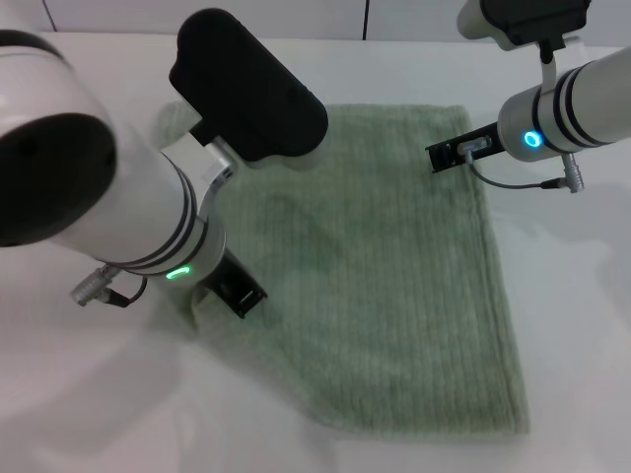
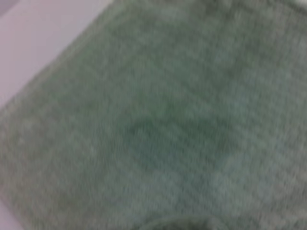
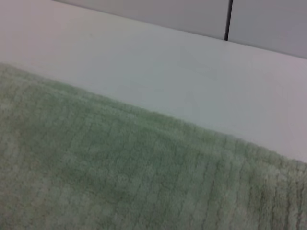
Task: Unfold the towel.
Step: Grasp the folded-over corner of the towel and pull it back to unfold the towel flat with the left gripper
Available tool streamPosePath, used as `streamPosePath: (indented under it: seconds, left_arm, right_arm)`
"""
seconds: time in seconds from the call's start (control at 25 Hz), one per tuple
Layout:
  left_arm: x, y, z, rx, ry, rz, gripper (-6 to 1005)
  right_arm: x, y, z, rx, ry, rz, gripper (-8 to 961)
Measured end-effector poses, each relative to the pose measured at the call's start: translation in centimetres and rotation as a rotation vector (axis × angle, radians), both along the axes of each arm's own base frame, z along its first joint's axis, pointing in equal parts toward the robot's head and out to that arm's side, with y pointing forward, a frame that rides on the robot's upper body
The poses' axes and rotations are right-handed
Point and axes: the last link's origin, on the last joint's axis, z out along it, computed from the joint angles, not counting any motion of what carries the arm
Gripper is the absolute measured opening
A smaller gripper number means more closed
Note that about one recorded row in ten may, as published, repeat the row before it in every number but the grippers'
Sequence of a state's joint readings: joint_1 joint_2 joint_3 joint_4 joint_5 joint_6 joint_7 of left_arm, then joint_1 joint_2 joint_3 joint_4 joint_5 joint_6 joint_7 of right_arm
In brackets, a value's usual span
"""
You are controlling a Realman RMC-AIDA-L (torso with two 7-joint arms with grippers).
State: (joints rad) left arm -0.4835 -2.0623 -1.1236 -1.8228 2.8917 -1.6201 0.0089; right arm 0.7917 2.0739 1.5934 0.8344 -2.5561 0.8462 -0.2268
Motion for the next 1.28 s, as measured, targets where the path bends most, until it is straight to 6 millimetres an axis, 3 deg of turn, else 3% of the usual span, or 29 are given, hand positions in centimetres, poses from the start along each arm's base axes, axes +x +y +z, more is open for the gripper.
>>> streamPosePath:
  seconds: [0.44, 1.0, 1.28]
  left_arm:
    - [-0.8, 1.5, 0.2, 0.034, 0.028, 0.066, 104]
    - [-1.4, 0.7, 0.4, 0.061, 0.048, 0.156, 144]
    - [-2.4, 1.7, 0.9, 0.097, 0.051, 0.172, 285]
  right_arm:
    - [-0.2, 0.2, 0.2, 0.009, -0.001, 0.017, 20]
    - [-0.2, 0.0, 0.1, -0.001, -0.002, 0.024, 22]
    - [0.0, -0.3, 0.0, -0.013, -0.008, 0.022, 23]
